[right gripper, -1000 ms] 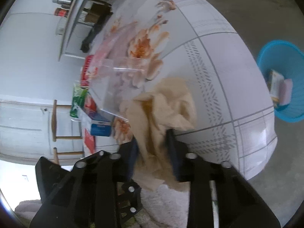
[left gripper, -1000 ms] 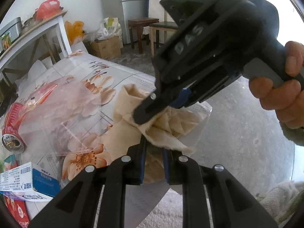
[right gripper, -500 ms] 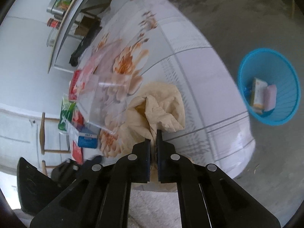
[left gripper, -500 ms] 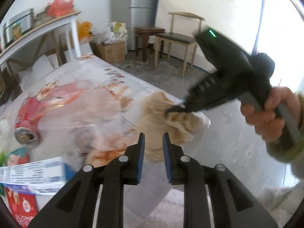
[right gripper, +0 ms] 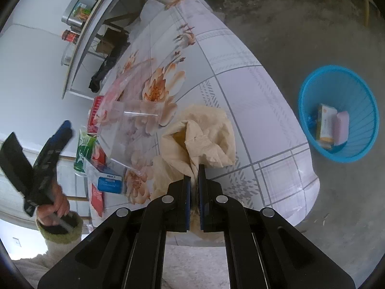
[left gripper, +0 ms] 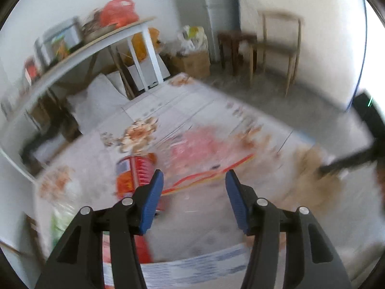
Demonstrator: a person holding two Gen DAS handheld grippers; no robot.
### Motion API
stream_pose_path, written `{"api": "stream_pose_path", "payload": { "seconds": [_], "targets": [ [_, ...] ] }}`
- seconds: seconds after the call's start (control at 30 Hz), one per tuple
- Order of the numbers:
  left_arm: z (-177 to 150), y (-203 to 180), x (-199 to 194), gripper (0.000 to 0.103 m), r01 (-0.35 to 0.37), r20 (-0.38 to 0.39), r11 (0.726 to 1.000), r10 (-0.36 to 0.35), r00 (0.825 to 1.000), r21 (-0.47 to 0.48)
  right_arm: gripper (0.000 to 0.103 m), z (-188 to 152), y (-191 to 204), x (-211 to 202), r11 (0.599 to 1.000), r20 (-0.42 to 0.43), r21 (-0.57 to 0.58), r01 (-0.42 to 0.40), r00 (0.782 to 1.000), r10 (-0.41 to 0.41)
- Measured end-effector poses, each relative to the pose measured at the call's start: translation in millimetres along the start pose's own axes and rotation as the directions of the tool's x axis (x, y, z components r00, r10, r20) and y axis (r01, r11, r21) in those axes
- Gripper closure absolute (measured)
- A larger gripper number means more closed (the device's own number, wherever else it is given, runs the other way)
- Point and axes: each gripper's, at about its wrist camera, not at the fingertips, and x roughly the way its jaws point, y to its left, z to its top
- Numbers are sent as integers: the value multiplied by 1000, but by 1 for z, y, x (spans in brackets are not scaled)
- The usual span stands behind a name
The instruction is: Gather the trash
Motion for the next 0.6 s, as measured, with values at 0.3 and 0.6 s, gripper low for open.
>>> {"api": "stream_pose_path", "payload": {
  "seconds": [0.3, 0.6],
  "targets": [
    [-8, -28, 40, 51, -134, -43, 919, 162, 986, 371, 99, 0, -6, -3, 1000, -2, 9, -13, 1000, 13],
    [-3, -40, 54, 68, -156, -13, 819, 195, 981, 552, 99, -1, -7, -3, 1000, 1, 17, -23, 1000, 23]
  ]
}}
